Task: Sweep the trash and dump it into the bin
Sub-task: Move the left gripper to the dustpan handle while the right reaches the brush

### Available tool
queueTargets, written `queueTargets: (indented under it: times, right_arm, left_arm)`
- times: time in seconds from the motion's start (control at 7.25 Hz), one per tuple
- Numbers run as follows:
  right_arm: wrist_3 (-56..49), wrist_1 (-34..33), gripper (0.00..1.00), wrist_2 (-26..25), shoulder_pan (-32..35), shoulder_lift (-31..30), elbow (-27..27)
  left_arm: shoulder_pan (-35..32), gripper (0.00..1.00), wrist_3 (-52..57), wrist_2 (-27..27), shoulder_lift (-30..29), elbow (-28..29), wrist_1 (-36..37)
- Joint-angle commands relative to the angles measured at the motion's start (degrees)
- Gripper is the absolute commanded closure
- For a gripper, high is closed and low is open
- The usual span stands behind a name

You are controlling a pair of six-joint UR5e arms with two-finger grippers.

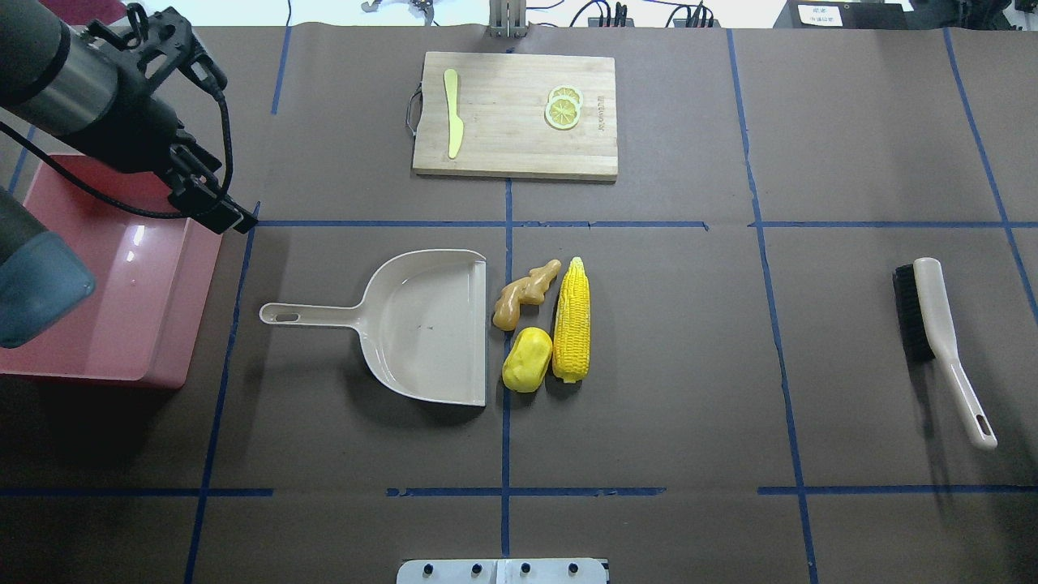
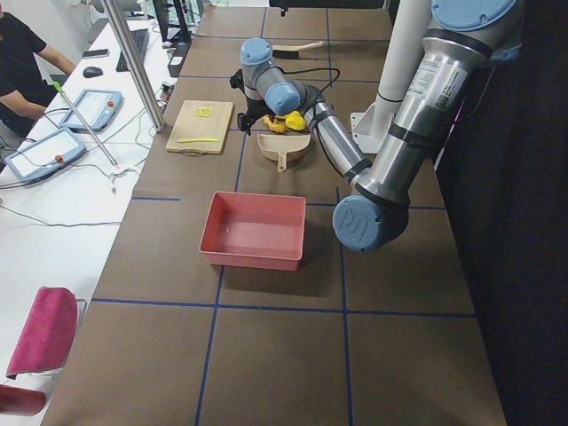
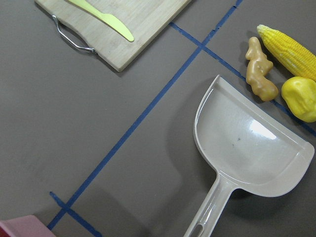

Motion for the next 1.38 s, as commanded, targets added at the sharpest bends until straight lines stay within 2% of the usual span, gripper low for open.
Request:
queueTargets:
  times: [0.0, 0.28, 0.41, 0.55, 0.69, 0.83, 1.24]
  right_arm:
    - [7.6, 8.6, 0.00, -2.1, -5.7, -3.3, 0.0]
    - [9.5, 10.2, 0.00, -5.1, -11.1, -6.0, -0.2]
    - [13.3, 15.4, 0.00, -5.3, -12.4, -7.7, -0.1]
    - [22.1, 20.2, 0.00, -5.5, -15.5, -7.9, 0.2]
    - [27.6, 20.7, 0.00, -10.1, -20.6, -7.9, 2.4]
    - [30.8, 20.7, 0.00, -12.6, -24.0, -7.7, 3.3]
    - [30.8, 20.5, 0.00, -14.8, -27.8, -9.0, 2.9]
  left_arm:
    - [2.9, 0.00, 5.1, 0.1, -0.9, 0.3, -0.1]
    - [3.9, 0.00, 9.9, 0.1, -1.1, 0.9, -0.1]
    - [4.0, 0.00, 10.9, 0.0, -1.3, 1.8, -0.1]
    - [4.0, 0.00, 10.9, 0.0, -1.4, 2.0, -0.8]
    - [4.0, 0.00, 10.7, 0.0, -1.4, 2.1, -0.9]
    - [4.1, 0.00, 10.7, 0.0, -1.4, 2.1, -0.9]
    - [4.0, 0.00, 10.8, 0.0, -1.4, 2.2, -0.8]
